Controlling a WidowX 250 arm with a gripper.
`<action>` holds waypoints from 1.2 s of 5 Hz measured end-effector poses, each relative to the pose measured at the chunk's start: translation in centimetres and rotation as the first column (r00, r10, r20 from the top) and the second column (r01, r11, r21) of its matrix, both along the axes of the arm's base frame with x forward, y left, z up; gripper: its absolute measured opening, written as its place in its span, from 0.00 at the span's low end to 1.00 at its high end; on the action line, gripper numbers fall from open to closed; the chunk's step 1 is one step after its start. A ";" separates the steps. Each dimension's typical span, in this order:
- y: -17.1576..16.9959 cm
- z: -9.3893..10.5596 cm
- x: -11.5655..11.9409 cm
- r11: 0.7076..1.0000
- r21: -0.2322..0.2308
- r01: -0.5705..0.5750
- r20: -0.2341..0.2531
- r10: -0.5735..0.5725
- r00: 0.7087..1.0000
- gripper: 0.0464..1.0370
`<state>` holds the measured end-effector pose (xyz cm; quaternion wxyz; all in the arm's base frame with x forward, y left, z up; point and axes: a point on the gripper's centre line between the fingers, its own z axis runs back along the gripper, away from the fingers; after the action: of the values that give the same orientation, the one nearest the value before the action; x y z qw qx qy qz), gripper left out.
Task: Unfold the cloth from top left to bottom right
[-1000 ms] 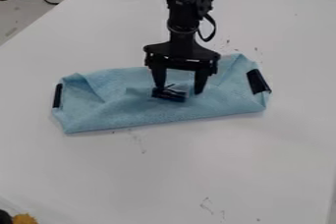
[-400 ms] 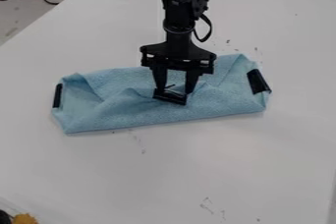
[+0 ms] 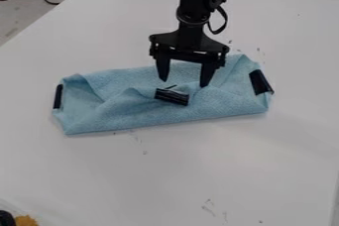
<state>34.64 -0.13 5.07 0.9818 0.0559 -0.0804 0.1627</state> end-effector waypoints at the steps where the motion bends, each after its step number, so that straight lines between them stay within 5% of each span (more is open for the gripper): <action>1: -0.6 0.1 0.0 1.000 -0.004 -0.002 0.004 0.002 1.000 0.96; 6: -0.8 -2.2 1.0 0.997 -0.083 -0.004 -0.024 0.002 1.000 0.89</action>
<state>35.61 -0.96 2.91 0.9839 0.0169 -0.0619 0.1669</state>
